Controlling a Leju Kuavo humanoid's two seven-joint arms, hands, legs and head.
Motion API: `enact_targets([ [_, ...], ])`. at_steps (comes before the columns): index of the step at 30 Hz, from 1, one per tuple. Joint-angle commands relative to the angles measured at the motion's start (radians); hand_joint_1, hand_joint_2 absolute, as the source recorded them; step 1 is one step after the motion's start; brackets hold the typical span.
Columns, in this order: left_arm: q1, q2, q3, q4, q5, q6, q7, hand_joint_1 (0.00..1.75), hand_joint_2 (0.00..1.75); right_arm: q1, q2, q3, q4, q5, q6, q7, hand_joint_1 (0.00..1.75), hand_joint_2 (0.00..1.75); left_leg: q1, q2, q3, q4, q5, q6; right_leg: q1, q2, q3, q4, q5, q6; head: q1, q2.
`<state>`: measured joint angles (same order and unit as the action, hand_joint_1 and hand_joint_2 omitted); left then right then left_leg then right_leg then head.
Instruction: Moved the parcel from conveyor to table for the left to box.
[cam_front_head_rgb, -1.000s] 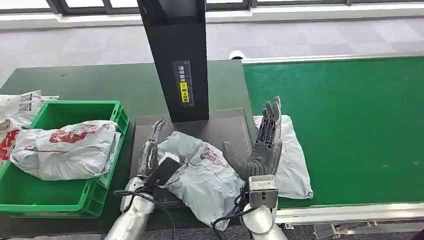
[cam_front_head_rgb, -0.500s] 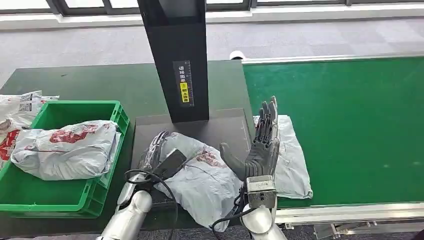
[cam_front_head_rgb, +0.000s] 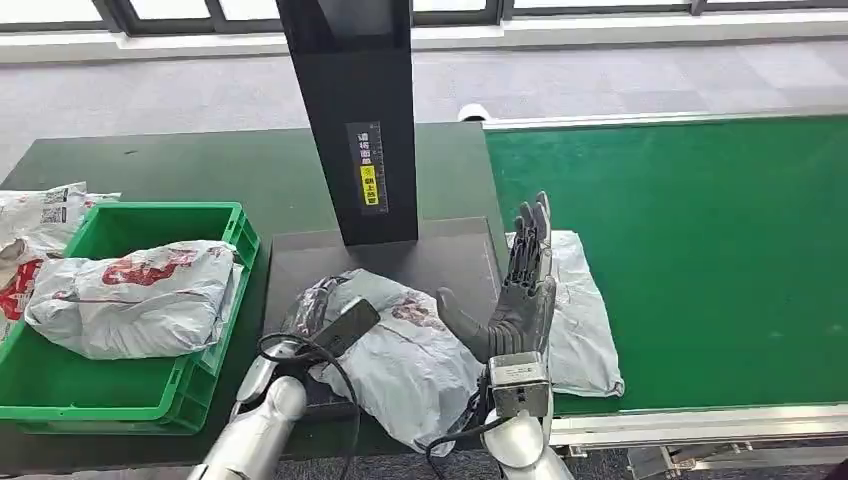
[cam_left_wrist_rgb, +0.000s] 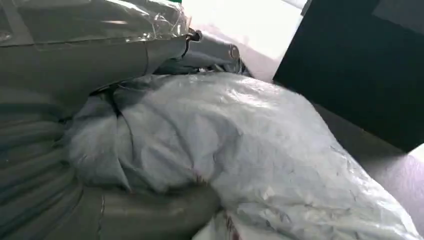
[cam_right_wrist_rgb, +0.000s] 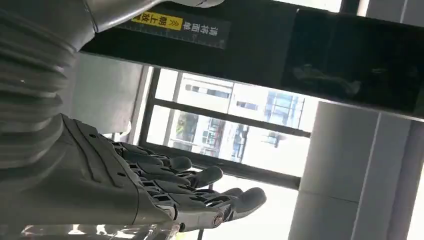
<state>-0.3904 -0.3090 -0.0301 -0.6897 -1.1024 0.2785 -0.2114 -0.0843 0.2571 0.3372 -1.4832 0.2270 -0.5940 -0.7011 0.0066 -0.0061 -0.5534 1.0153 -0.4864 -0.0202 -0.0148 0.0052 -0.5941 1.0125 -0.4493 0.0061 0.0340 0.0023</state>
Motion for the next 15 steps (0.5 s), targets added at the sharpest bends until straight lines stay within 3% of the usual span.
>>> enact_targets([
  [1,-0.002,0.054,-0.034,0.09,-0.017,0.008,0.02,1.75,1.75,-0.011,-0.019,0.011,0.055,-0.003,0.003,0.003,0.0,1.75,0.0,0.003,0.003,-0.004,0.001,0.0,0.0,0.002,0.002,-0.003,0.002,-0.001,0.0,0.0],
  [10,0.004,0.054,-0.015,0.074,-0.012,0.038,0.003,1.75,1.75,-0.013,-0.015,0.006,0.057,0.001,0.007,0.003,0.0,1.75,0.0,0.002,0.003,-0.002,0.0,0.0,0.0,0.002,0.002,-0.002,0.001,0.0,0.0,0.0],
  [14,0.044,0.025,0.088,-0.141,0.032,0.42,-0.097,1.75,1.75,0.012,-0.01,-0.002,0.033,0.012,0.001,0.003,0.0,1.75,0.0,0.002,0.002,-0.001,0.0,0.0,0.0,0.001,0.001,-0.001,0.0,0.0,0.0,0.0],
  [15,0.078,0.004,0.151,-0.268,-0.02,0.42,-0.114,1.75,1.75,0.014,-0.009,0.0,0.033,0.011,0.001,0.003,0.0,1.75,0.001,0.003,0.002,-0.002,0.0,0.0,0.001,0.002,0.0,-0.002,0.001,-0.001,0.0,0.0],
])
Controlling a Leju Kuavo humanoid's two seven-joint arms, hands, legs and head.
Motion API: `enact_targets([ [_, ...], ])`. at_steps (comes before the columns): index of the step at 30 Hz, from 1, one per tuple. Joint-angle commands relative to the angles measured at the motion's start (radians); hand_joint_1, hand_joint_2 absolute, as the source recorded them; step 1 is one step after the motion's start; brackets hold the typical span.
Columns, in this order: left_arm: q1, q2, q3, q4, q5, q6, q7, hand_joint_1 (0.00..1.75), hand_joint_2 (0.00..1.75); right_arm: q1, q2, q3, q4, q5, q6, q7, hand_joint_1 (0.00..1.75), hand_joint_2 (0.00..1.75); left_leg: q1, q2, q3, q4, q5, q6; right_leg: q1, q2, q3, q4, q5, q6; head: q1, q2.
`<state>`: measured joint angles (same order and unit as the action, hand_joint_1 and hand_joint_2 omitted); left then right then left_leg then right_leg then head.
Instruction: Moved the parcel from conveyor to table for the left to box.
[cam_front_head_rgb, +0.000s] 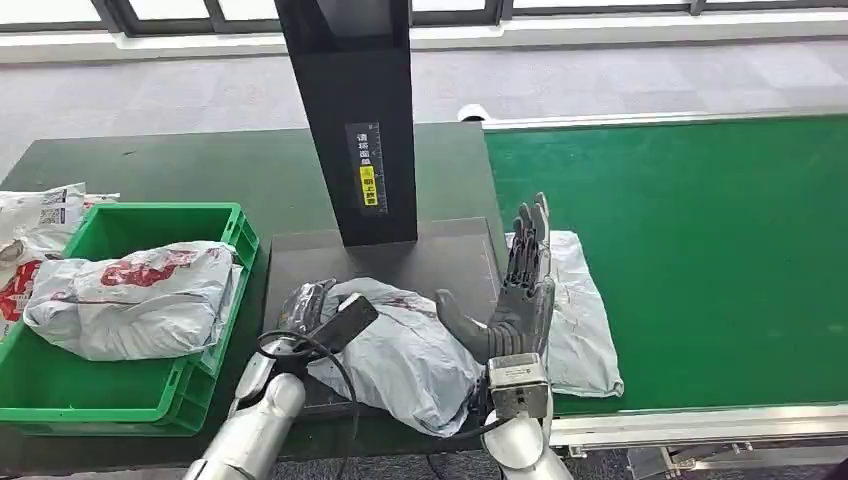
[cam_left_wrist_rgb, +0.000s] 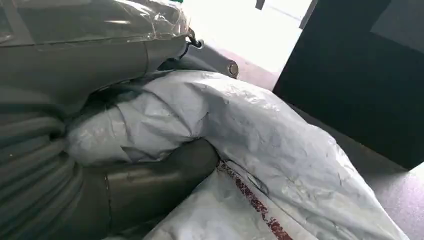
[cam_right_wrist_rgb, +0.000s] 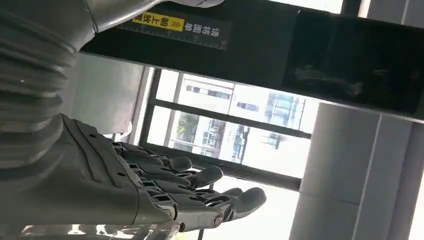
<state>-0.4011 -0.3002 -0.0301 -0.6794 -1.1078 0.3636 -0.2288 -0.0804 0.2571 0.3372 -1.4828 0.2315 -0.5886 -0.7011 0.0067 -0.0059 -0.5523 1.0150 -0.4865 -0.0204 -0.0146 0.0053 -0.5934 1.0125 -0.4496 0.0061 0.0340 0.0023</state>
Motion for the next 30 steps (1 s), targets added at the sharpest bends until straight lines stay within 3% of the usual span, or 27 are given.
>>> enact_targets([
  [1,0.088,-0.016,0.194,-0.312,-0.003,0.334,-0.149,1.75,1.75,0.007,-0.01,0.002,0.039,0.003,-0.008,0.003,0.0,1.75,0.0,0.004,0.0,-0.003,0.001,0.0,0.001,0.003,-0.001,-0.003,0.002,-0.001,0.0,0.0],
  [9,0.023,-0.049,0.372,-0.577,-0.091,0.334,-0.295,1.75,1.75,-0.005,-0.023,0.013,0.061,-0.044,-0.031,0.003,0.0,1.75,0.001,0.003,-0.006,0.001,0.0,-0.001,0.003,0.003,-0.007,0.0,0.002,-0.001,0.0,0.0],
  [17,-0.059,-0.026,0.378,-0.572,-0.024,0.334,-0.345,1.75,1.75,0.001,-0.038,0.003,0.055,-0.067,-0.055,0.003,0.0,1.75,0.002,0.0,-0.007,-0.001,0.002,-0.001,0.003,0.0,-0.007,-0.001,0.002,-0.002,0.0,0.0],
  [24,-0.119,-0.041,0.473,-0.573,0.013,0.334,-0.411,1.75,1.75,0.0,-0.034,-0.003,0.062,-0.064,-0.055,0.003,0.0,1.75,0.002,0.001,-0.007,0.0,0.001,-0.001,0.002,0.001,-0.008,0.0,0.001,-0.001,0.0,0.0],
  [25,-0.127,-0.043,0.494,-0.577,0.017,0.334,-0.421,1.75,1.75,0.0,-0.033,-0.005,0.064,-0.063,-0.053,0.003,0.0,1.75,0.002,0.001,-0.007,0.0,0.001,-0.001,0.003,0.001,-0.007,-0.001,0.001,-0.002,0.0,0.0],
  [26,-0.168,-0.04,0.6,-0.584,0.011,0.334,-0.457,1.75,1.75,-0.003,-0.03,-0.008,0.074,-0.063,-0.047,0.003,0.0,1.75,0.002,0.002,-0.006,-0.001,0.001,-0.001,0.002,0.002,-0.007,-0.001,0.002,-0.002,0.0,0.0],
  [30,-0.196,-0.02,0.637,-0.551,0.026,0.334,-0.463,1.75,1.75,-0.004,-0.029,-0.008,0.076,-0.064,-0.045,0.003,0.0,1.75,0.002,0.002,-0.006,-0.002,0.001,-0.001,0.003,0.002,-0.006,-0.002,0.002,-0.002,0.0,0.0],
])
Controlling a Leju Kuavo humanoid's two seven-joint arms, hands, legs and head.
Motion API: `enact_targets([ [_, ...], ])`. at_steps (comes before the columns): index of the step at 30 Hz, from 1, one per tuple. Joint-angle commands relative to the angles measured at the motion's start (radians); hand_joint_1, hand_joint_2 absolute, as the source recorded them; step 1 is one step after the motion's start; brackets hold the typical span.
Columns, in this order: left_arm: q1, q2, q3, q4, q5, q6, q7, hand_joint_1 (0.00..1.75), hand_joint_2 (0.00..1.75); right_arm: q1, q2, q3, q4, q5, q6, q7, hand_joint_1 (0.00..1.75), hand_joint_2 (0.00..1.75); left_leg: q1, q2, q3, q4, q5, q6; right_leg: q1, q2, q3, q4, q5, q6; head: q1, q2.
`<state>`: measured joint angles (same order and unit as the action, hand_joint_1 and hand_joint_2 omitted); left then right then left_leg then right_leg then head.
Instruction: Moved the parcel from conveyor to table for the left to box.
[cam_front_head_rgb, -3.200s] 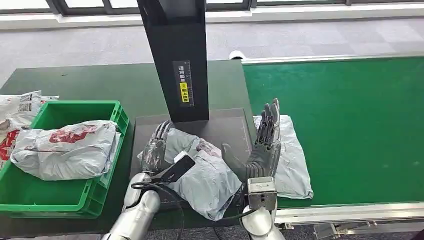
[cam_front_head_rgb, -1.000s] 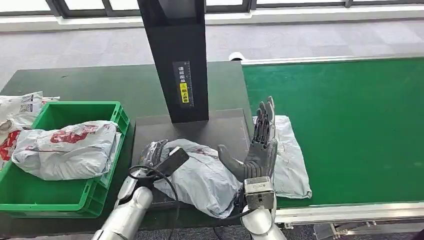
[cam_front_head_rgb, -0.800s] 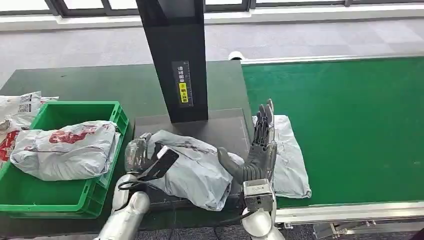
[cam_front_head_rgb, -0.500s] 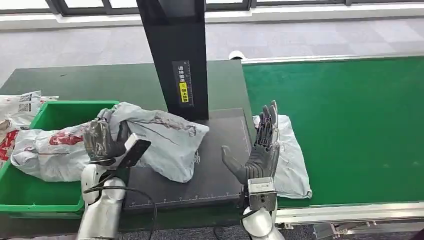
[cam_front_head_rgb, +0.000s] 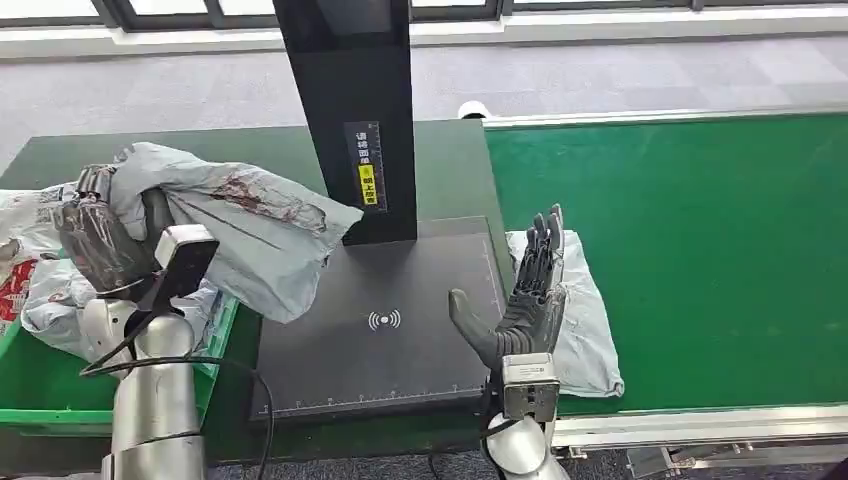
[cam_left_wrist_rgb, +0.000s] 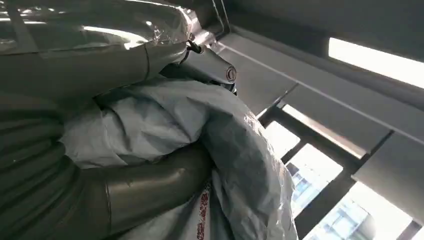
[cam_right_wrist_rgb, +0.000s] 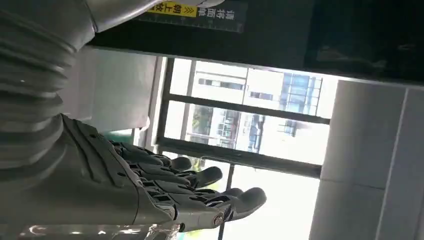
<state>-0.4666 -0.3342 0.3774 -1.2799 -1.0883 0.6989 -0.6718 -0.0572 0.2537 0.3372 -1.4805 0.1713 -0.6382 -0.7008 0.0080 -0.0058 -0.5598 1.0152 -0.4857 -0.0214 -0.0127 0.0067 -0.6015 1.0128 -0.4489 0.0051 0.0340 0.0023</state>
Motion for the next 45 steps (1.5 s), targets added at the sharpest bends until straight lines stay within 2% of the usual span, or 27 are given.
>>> enact_targets([
  [1,-0.131,0.014,0.229,0.05,0.007,-0.001,-0.02,1.75,1.75,-0.028,-0.026,-0.008,0.074,-0.004,0.004,0.003,0.0,1.75,0.0,0.002,0.002,-0.001,0.0,0.0,0.001,0.001,0.001,-0.001,0.001,-0.001,0.0,0.0],
  [5,-0.133,0.019,0.232,0.055,0.011,-0.001,-0.024,1.75,1.75,-0.027,-0.026,-0.008,0.073,-0.004,0.004,0.003,0.0,1.75,0.0,0.0,0.001,-0.001,0.0,0.0,0.001,0.0,0.001,-0.001,0.001,0.0,0.0,0.0],
  [7,-0.162,0.024,0.321,0.047,-0.016,-0.001,-0.015,1.75,1.75,-0.026,-0.024,-0.009,0.077,-0.001,0.007,0.003,0.0,1.75,0.0,0.001,0.001,-0.001,0.0,0.0,0.001,0.001,0.001,-0.001,0.001,0.0,0.0,0.0],
  [13,-0.233,0.111,0.518,0.158,-0.031,-0.001,-0.026,1.75,1.75,-0.021,-0.024,-0.012,0.088,0.013,0.013,0.003,0.0,1.75,0.001,0.005,0.005,-0.005,0.001,0.0,0.001,0.003,0.003,-0.004,0.002,-0.001,0.0,0.0],
  [20,-0.286,0.141,0.651,0.236,-0.028,-0.001,-0.026,1.75,1.75,-0.006,-0.016,-0.034,0.091,0.03,-0.003,0.003,0.0,1.75,0.0,0.002,0.003,-0.003,0.001,0.0,0.003,0.001,0.002,-0.002,0.001,-0.001,0.0,0.0],
  [26,-0.26,0.154,0.683,0.221,0.045,-0.001,-0.026,1.75,1.75,0.018,-0.011,-0.061,0.085,0.053,0.019,0.003,0.0,1.75,0.001,0.003,0.003,-0.004,0.001,-0.001,0.003,0.001,0.002,-0.003,0.001,-0.001,0.0,0.0],
  [28,-0.273,0.141,0.787,0.216,-0.06,-0.001,-0.026,1.75,1.75,0.021,-0.009,-0.066,0.089,0.064,0.028,0.003,0.0,1.75,0.001,0.002,0.004,-0.004,0.001,-0.001,0.003,0.001,0.003,-0.004,0.001,-0.001,0.0,0.0],
  [30,-0.28,0.148,0.822,0.234,-0.129,-0.001,0.0,1.75,1.75,0.024,-0.008,-0.069,0.088,0.069,0.032,0.003,0.0,1.75,0.001,0.003,0.003,-0.004,0.001,-0.001,0.003,0.002,0.002,-0.003,0.001,-0.001,0.0,0.0],
  [31,-0.281,0.151,0.828,0.237,-0.139,-0.001,0.001,1.75,1.75,0.03,-0.002,-0.073,0.082,0.065,0.04,0.003,0.0,1.75,0.001,0.002,0.002,-0.002,0.001,-0.001,0.003,0.001,0.001,-0.002,0.0,-0.001,0.0,0.0],
  [32,-0.278,0.151,0.844,0.228,-0.224,-0.001,0.054,1.75,1.75,0.041,0.011,-0.087,0.074,0.085,0.054,0.003,0.0,1.75,0.001,0.002,0.002,-0.003,0.001,-0.001,0.003,0.001,0.002,-0.003,0.001,-0.001,0.0,0.0],
  [37,-0.234,0.175,0.765,0.277,-0.311,-0.001,0.196,1.75,1.75,0.052,0.027,-0.12,0.073,0.129,0.084,0.003,0.0,1.75,0.001,0.001,0.001,-0.002,0.001,-0.001,0.003,0.0,0.001,-0.002,0.0,-0.001,0.0,0.0],
  [45,-0.234,0.175,0.765,0.277,-0.311,-0.001,0.196,1.75,1.75,0.052,0.027,-0.12,0.073,0.129,0.084,0.003,0.0,1.75,0.001,0.001,0.002,-0.003,0.001,-0.001,0.003,0.0,0.002,-0.003,0.001,-0.001,0.0,0.0],
])
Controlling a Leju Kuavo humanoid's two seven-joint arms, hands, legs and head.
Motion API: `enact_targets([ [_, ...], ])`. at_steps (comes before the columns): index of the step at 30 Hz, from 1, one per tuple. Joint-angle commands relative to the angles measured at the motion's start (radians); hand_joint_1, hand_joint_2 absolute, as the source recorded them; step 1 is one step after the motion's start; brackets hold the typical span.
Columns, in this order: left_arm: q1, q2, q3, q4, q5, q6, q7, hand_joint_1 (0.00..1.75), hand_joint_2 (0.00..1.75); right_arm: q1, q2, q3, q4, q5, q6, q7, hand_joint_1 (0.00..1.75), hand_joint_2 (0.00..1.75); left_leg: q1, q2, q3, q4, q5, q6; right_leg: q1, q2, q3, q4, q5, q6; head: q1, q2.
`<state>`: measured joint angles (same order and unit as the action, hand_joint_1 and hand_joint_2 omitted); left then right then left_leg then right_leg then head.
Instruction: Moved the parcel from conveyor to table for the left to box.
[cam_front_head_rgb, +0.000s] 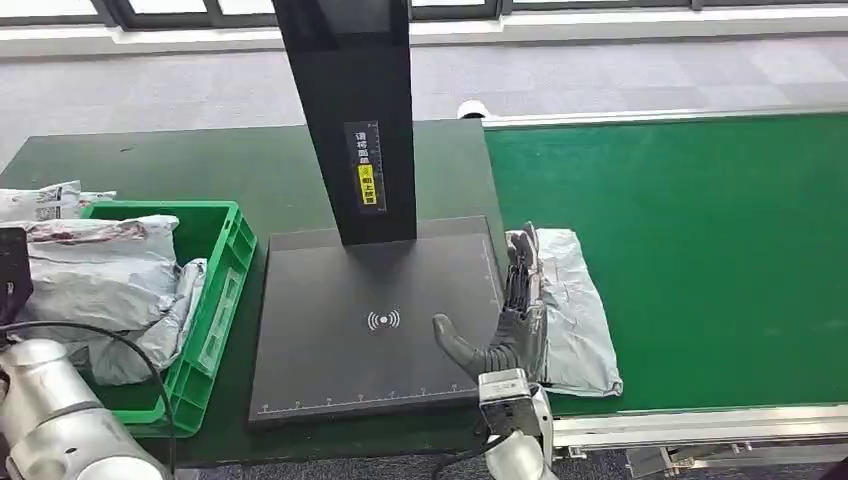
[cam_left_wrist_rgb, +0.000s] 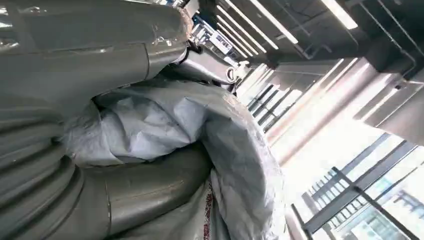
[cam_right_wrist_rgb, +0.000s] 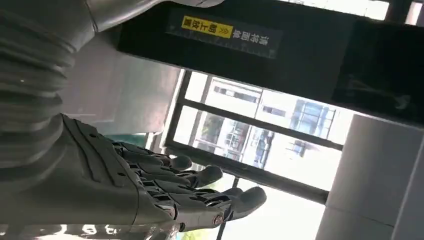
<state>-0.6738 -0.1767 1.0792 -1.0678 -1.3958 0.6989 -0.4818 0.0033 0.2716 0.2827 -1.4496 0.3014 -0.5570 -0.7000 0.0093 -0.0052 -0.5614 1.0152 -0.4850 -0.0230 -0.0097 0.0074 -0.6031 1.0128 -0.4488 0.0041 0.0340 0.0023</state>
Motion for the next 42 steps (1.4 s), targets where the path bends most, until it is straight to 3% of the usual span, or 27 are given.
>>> enact_targets([
  [1,-0.027,0.017,0.063,0.065,-0.004,-0.001,0.006,1.75,1.75,-0.009,0.009,-0.065,0.042,-0.001,0.003,0.002,0.0,1.75,-0.001,0.0,0.003,-0.002,0.0,0.001,0.0,-0.001,0.002,-0.002,0.0,0.0,0.0,0.0],
  [13,-0.031,0.034,0.088,0.103,0.012,-0.001,-0.034,1.75,1.75,-0.018,0.012,-0.073,0.05,0.006,0.005,0.002,0.0,1.75,0.0,0.0,0.003,-0.002,0.001,0.001,0.0,-0.001,0.003,-0.002,0.0,0.0,0.0,0.0],
  [14,-0.032,0.017,0.045,0.086,-0.019,-0.001,0.015,0.31,1.75,-0.024,-0.001,-0.064,0.057,-0.012,-0.004,0.002,0.0,1.75,0.0,0.001,0.003,-0.002,0.0,0.001,0.0,0.0,0.002,-0.002,0.0,0.0,0.0,0.0],
  [15,-0.018,0.017,0.002,0.091,-0.014,-0.001,0.035,0.0,1.75,-0.027,-0.007,-0.056,0.063,-0.021,-0.014,0.002,0.0,1.75,0.0,0.0,0.001,-0.001,0.0,0.0,0.0,-0.001,0.001,-0.001,0.0,0.0,0.0,0.0],
  [17,-0.007,0.007,-0.032,0.088,-0.006,-0.001,0.041,0.0,1.75,-0.028,-0.01,-0.053,0.065,-0.025,-0.018,0.002,0.0,1.75,0.0,-0.001,0.003,-0.003,0.001,0.001,0.0,-0.003,0.003,-0.003,0.0,0.0,0.0,0.0],
  [21,0.005,-0.044,-0.022,0.012,0.11,-0.001,-0.086,0.0,1.75,-0.037,-0.008,-0.054,0.074,-0.028,-0.022,0.002,0.0,1.75,0.0,-0.002,0.002,-0.002,0.001,0.001,0.0,-0.003,0.003,-0.002,0.0,0.0,0.0,0.0],
  [22,0.003,-0.055,-0.006,-0.004,0.128,-0.001,-0.118,0.0,0.0,-0.038,-0.007,-0.055,0.077,-0.028,-0.021,0.002,0.0,1.75,0.0,-0.001,0.001,-0.001,0.0,0.001,0.0,-0.002,0.002,-0.001,0.0,0.0,0.0,0.0],
  [24,0.002,-0.068,-0.009,0.005,0.221,-0.001,-0.216,0.0,0.0,-0.037,-0.006,-0.056,0.082,-0.026,-0.025,0.002,0.0,1.75,0.0,-0.001,0.003,-0.002,0.0,0.001,0.0,-0.002,0.003,-0.003,0.0,0.0,0.0,0.0],
  [27,0.067,-0.1,-0.113,-0.125,0.326,-0.001,-0.216,0.0,0.0,-0.034,-0.007,-0.054,0.09,-0.028,-0.028,0.002,0.0,1.75,0.0,0.0,0.003,-0.003,0.0,0.001,0.0,-0.002,0.004,-0.003,0.001,0.0,0.0,0.0],
  [35,0.096,-0.107,-0.243,-0.118,0.454,-0.001,-0.216,0.0,0.0,-0.03,0.0,-0.082,0.105,-0.001,-0.058,0.002,0.0,1.75,0.0,-0.003,0.002,-0.002,0.0,0.0,0.0,-0.003,0.002,-0.002,0.0,0.0,0.0,0.0],
  [36,0.112,-0.092,-0.315,-0.088,0.529,-0.001,-0.216,0.0,0.0,-0.033,0.006,-0.107,0.121,0.012,-0.064,0.002,0.0,1.75,0.0,-0.003,0.002,-0.003,0.001,0.001,0.0,-0.004,0.003,-0.004,0.001,0.0,0.0,0.0],
  [37,0.121,-0.082,-0.355,-0.075,0.579,-0.002,-0.216,0.0,0.0,-0.01,-0.001,-0.103,0.044,0.053,-0.043,0.074,0.0,1.75,0.0,-0.002,0.002,-0.002,0.001,0.0,0.0,-0.003,0.003,-0.003,0.001,0.0,0.0,0.0],
  [38,0.128,-0.079,-0.375,-0.075,0.6,-0.001,-0.216,0.0,0.0,-0.019,0.007,-0.124,0.095,0.042,-0.035,0.031,0.0,1.75,0.0,-0.002,0.003,-0.002,0.001,0.0,0.0,-0.003,0.003,-0.003,0.001,0.0,0.0,0.0],
  [40,0.216,-0.046,-0.57,-0.165,0.834,-0.049,-0.195,0.0,0.0,-0.06,0.008,-0.215,0.219,0.144,-0.004,0.061,0.0,1.75,0.0,-0.005,0.002,-0.002,0.001,0.0,0.0,-0.006,0.003,-0.003,0.0,0.0,0.0,0.0],
  [41,0.257,-0.048,-0.632,-0.236,0.94,-0.112,-0.196,0.0,0.0,-0.076,0.008,-0.27,0.259,0.183,-0.01,0.071,0.0,1.75,0.0,-0.002,0.003,-0.002,0.001,0.0,0.0,-0.003,0.003,-0.003,0.001,0.0,0.0,0.0],
  [42,0.307,-0.051,-0.698,-0.341,1.07,-0.217,-0.216,0.0,0.0,-0.098,0.005,-0.331,0.313,0.283,-0.079,0.154,0.0,1.75,0.0,-0.002,0.004,-0.003,0.001,0.0,0.0,-0.003,0.004,-0.004,0.001,0.0,0.0,0.0],
])
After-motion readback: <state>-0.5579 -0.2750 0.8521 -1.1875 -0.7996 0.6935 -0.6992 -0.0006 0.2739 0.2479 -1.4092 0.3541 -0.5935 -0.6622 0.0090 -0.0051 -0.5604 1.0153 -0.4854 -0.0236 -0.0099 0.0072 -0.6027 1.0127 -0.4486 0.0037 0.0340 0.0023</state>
